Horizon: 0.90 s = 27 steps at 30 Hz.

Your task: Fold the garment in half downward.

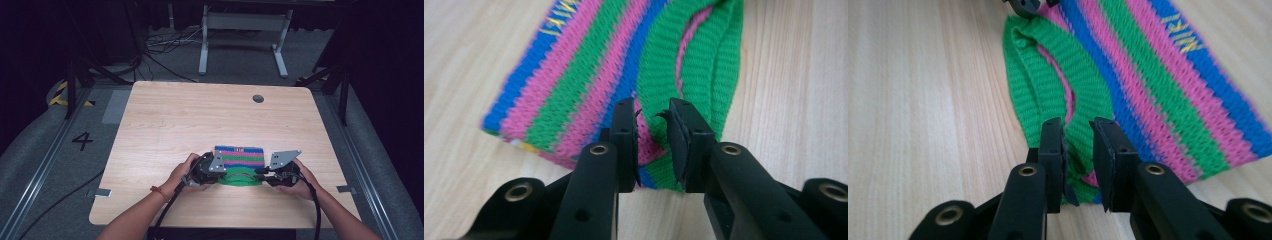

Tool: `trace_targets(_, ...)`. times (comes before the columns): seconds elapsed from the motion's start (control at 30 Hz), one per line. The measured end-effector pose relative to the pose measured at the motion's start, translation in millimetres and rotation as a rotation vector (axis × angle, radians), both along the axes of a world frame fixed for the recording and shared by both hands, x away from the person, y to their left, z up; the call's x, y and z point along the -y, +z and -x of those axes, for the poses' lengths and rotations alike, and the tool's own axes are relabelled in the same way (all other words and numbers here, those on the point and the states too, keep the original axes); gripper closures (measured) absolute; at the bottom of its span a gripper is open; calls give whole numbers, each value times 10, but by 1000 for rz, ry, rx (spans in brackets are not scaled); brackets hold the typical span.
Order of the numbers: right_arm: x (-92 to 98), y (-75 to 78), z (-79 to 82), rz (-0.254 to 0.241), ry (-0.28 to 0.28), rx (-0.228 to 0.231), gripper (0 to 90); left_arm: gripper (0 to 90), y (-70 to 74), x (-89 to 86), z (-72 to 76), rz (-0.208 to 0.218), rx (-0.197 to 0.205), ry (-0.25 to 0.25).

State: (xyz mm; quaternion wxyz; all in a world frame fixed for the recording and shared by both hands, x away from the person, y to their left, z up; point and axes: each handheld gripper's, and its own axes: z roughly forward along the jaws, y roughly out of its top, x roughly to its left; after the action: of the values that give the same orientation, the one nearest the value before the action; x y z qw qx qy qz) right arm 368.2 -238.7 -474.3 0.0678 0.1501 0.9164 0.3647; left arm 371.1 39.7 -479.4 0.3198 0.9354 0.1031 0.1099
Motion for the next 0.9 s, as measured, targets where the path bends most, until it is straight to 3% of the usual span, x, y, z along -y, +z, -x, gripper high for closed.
trace_targets(0.1, -11, -94, 3, 20, -10, -2, 755, 731, -34, -9, -22, 10, -19, 5)
trace_targets(0.27, -13, -140, 3, 5, -24, 18, 759, 730, -67, -35, -75, 47, -47, 17)
trace_targets(0.37, -19, -133, 7, 10, -26, 24, 756, 726, -51, -36, -60, 42, -38, 14)
trace_targets(0.7, 46, 32, 56, -24, -53, 51, 644, 628, 103, -187, 13, 52, -26, 1)
trace_targets(0.9, 104, 148, 118, -9, -78, 83, 525, 518, 190, -413, 74, 39, -4, 64)
